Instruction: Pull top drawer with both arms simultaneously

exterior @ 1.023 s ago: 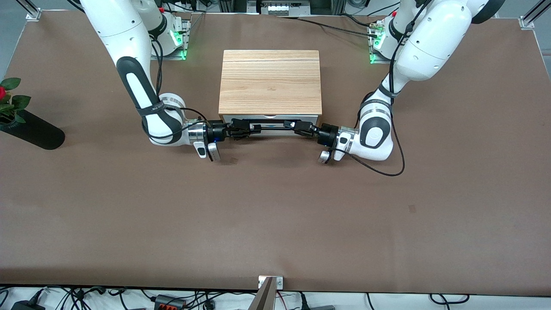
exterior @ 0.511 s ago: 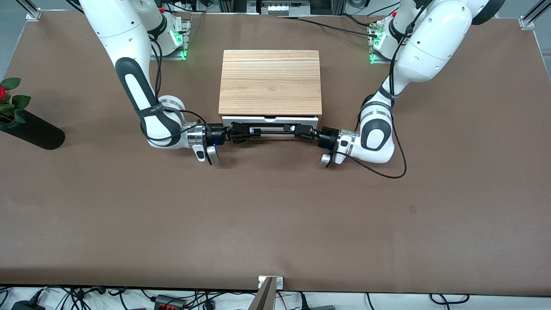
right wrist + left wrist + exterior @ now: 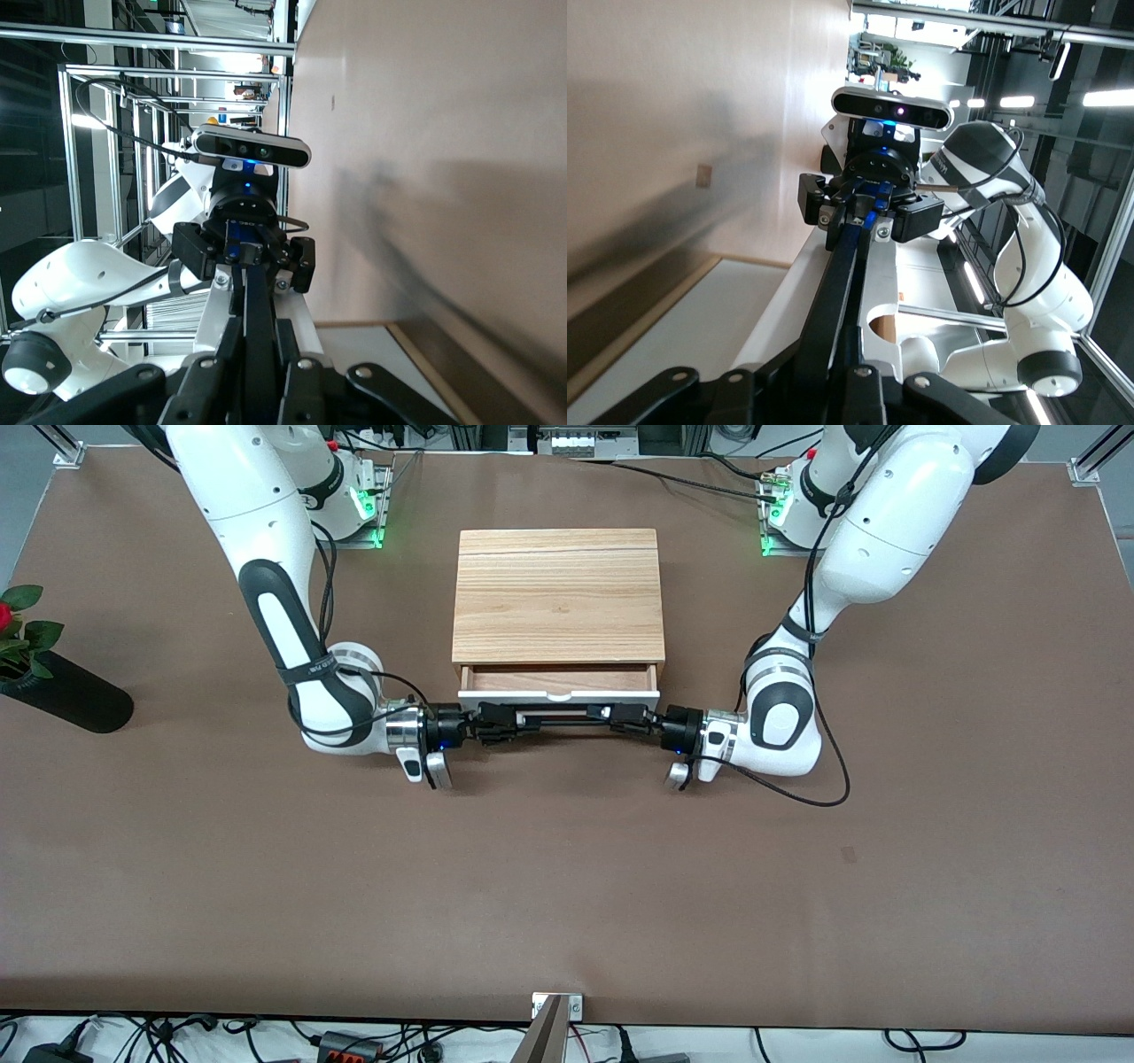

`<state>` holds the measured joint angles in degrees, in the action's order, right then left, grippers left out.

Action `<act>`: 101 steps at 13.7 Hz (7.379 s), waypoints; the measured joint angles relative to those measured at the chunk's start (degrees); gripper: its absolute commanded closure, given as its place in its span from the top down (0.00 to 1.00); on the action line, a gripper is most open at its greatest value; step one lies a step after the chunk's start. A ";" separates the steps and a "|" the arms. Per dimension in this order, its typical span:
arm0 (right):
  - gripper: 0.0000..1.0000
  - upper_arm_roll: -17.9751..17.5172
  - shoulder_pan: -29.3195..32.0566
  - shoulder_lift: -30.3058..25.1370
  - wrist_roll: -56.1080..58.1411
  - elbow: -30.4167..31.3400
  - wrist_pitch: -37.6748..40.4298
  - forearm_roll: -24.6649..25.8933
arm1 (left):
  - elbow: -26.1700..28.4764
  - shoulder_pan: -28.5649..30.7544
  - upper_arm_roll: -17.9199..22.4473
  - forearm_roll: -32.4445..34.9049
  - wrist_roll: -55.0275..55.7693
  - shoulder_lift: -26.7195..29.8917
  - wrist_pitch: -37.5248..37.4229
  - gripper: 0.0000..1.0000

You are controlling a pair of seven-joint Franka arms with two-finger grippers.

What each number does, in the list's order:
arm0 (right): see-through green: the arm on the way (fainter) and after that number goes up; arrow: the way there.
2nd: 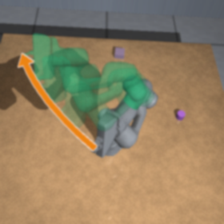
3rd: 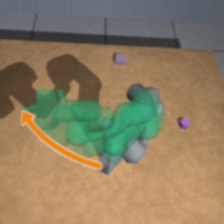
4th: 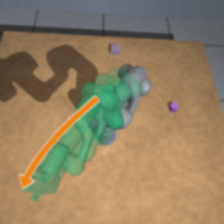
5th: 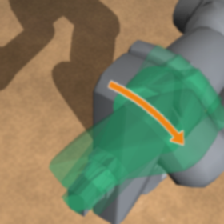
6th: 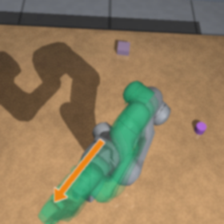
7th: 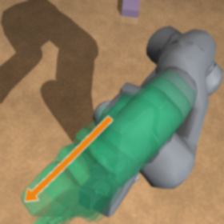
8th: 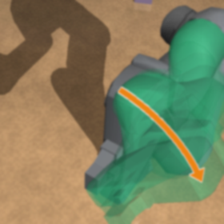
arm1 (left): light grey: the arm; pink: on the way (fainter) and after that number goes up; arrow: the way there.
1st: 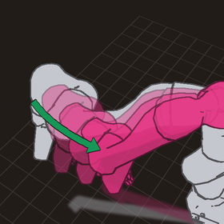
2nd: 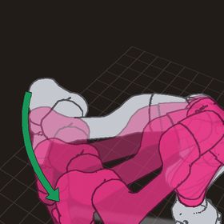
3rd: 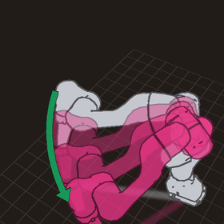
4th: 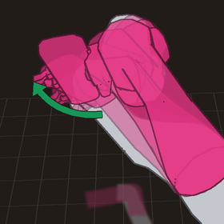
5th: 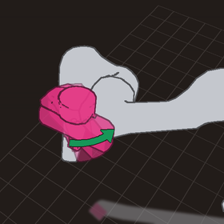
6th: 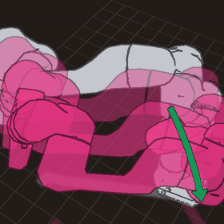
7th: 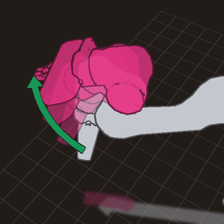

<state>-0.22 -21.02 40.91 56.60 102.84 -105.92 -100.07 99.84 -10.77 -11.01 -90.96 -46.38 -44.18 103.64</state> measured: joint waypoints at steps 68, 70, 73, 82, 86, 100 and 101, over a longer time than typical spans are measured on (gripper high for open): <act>1.00 8.10 13.41 -31.13 -53.72 -12.00 15.73 99.44 | -27.38 10.27 4.44 72.58 23.17 17.71 -11.68 1.00; 1.00 3.94 19.20 -34.92 -53.68 -7.38 12.03 99.51 | -27.42 10.60 4.44 77.88 26.31 20.83 -13.09 1.00; 1.00 -0.13 25.33 -39.56 -53.66 -5.88 10.83 99.51 | -27.41 10.60 4.46 82.53 30.60 24.09 -16.80 1.00; 1.00 -2.32 27.07 -41.59 -53.77 -4.80 10.95 99.51 | -23.93 7.39 -0.70 95.64 53.37 28.41 -17.08 1.00; 1.00 -2.32 27.09 -41.59 -54.12 -4.80 10.95 99.50 | -19.68 8.60 -0.73 95.25 53.56 31.00 -15.70 1.00; 1.00 -2.98 26.58 -41.60 -58.91 -4.96 10.90 99.48 | 6.67 9.94 2.62 88.66 51.86 47.63 -1.82 1.00; 1.00 -2.99 26.52 -41.60 -58.91 -5.01 10.89 99.48 | 6.69 9.94 2.61 88.64 52.36 47.63 -1.98 1.00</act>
<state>-3.21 5.51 -0.69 -2.31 97.84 -95.02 -0.59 106.53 -0.83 -8.40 -2.32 5.98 3.44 101.66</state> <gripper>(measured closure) 0.000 0.000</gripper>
